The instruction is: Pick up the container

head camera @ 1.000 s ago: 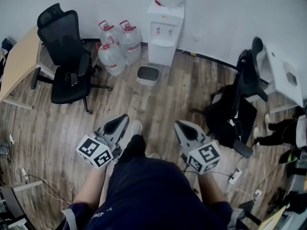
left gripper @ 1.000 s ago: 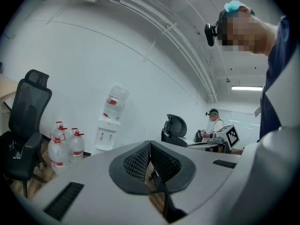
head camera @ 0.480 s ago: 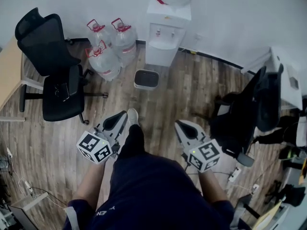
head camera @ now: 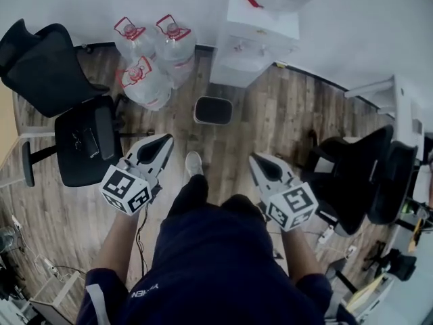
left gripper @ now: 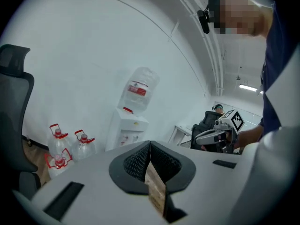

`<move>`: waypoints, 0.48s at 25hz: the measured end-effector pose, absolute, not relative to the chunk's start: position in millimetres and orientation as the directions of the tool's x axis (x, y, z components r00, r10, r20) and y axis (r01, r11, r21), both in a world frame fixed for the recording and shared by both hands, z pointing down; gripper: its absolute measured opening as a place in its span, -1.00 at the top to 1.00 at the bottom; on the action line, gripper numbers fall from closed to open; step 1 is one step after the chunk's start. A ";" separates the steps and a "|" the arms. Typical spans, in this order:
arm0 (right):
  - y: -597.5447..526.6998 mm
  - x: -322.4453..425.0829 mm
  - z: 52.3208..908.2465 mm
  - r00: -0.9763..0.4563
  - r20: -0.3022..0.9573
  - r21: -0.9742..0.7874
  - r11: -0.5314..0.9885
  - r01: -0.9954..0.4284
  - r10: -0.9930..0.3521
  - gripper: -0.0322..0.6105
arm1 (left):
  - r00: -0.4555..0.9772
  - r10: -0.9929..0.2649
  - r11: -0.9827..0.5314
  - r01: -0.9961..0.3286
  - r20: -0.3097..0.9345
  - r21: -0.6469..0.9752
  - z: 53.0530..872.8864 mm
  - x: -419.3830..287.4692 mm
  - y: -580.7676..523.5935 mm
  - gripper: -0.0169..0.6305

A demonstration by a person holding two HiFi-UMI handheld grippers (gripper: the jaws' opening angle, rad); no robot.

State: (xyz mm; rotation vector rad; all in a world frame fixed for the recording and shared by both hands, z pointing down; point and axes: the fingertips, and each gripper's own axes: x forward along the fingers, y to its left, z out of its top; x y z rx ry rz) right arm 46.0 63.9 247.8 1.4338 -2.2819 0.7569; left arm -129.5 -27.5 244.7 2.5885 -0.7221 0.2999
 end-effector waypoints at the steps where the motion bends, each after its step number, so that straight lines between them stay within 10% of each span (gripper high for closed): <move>1: 55.7 45.3 250.4 -0.427 0.550 -0.259 0.340 -0.904 -0.718 0.85 | 0.844 -0.432 -0.773 -0.529 0.319 0.351 247.0 -129.2 -36.4 0.87; 12: -17.5 44.9 284.3 -0.419 0.610 -0.279 0.313 -0.908 -0.672 0.85 | 0.851 -0.378 -0.771 -0.507 0.365 0.385 286.0 -114.4 -96.6 0.87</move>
